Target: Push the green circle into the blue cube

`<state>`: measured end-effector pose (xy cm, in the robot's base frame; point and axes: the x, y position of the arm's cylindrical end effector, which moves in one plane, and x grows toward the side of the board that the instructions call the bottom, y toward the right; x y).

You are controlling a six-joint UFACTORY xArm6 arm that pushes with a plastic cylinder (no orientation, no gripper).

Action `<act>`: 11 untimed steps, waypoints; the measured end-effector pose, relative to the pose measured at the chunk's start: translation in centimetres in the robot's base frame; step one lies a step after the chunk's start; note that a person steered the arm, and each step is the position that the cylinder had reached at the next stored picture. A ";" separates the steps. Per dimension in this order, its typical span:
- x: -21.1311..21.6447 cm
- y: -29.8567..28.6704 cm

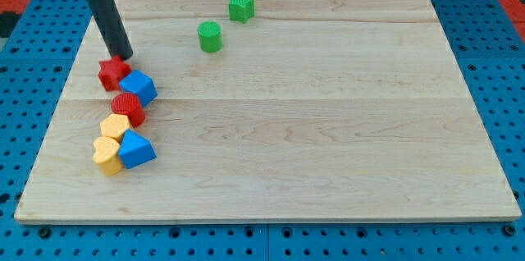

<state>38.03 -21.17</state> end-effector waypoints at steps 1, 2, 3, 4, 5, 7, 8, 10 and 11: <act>2.3 0.2; 0.9 2.1; -3.9 2.6; -7.0 4.3; -8.7 9.4; -4.5 16.3; -4.4 20.3; 0.2 15.6; -0.2 14.5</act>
<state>37.85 -6.71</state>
